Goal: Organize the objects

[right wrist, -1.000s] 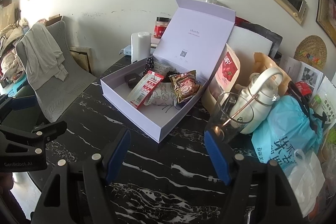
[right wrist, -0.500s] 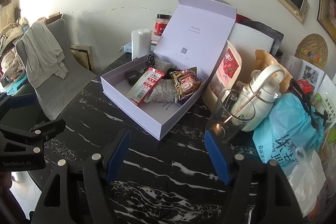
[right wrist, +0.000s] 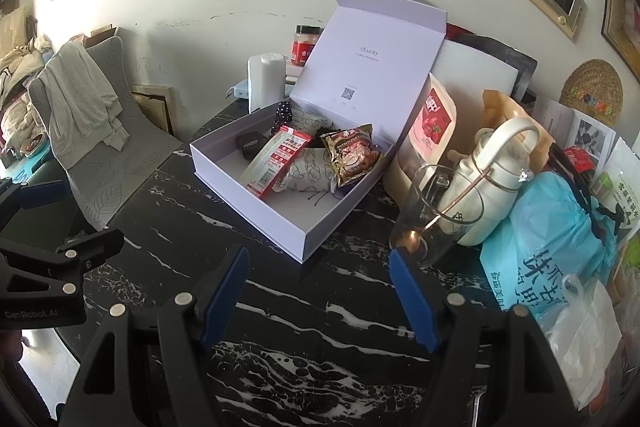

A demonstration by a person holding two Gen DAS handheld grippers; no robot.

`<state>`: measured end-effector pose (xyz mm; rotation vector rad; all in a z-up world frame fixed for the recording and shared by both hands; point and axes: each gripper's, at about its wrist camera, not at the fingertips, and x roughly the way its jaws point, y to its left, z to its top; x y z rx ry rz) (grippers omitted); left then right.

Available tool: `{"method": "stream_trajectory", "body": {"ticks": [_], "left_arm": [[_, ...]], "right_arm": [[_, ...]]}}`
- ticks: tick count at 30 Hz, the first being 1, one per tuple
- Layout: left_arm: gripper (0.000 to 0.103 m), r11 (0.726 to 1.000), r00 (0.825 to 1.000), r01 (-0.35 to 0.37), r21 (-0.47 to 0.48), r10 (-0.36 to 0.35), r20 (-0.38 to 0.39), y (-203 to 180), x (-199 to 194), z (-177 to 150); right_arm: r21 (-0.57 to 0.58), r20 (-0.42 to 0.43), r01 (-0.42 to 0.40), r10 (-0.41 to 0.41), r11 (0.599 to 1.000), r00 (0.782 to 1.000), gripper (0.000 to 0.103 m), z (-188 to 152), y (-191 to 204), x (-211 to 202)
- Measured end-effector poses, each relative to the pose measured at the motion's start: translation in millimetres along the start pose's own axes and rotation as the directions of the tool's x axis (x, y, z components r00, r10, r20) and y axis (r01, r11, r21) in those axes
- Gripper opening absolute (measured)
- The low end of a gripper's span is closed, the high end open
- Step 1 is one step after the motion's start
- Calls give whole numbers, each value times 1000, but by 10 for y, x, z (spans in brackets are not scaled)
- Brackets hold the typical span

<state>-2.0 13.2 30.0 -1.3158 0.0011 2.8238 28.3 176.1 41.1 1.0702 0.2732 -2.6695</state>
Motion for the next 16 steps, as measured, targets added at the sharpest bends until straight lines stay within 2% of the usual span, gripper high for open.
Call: {"method": "stream_trajectory", "body": {"ticks": [16], "left_arm": [[95, 1000, 999, 13, 17, -12, -41, -59, 124, -89]], "right_arm": [[34, -22, -1, 2, 999, 1000, 73, -107, -77, 11]]}}
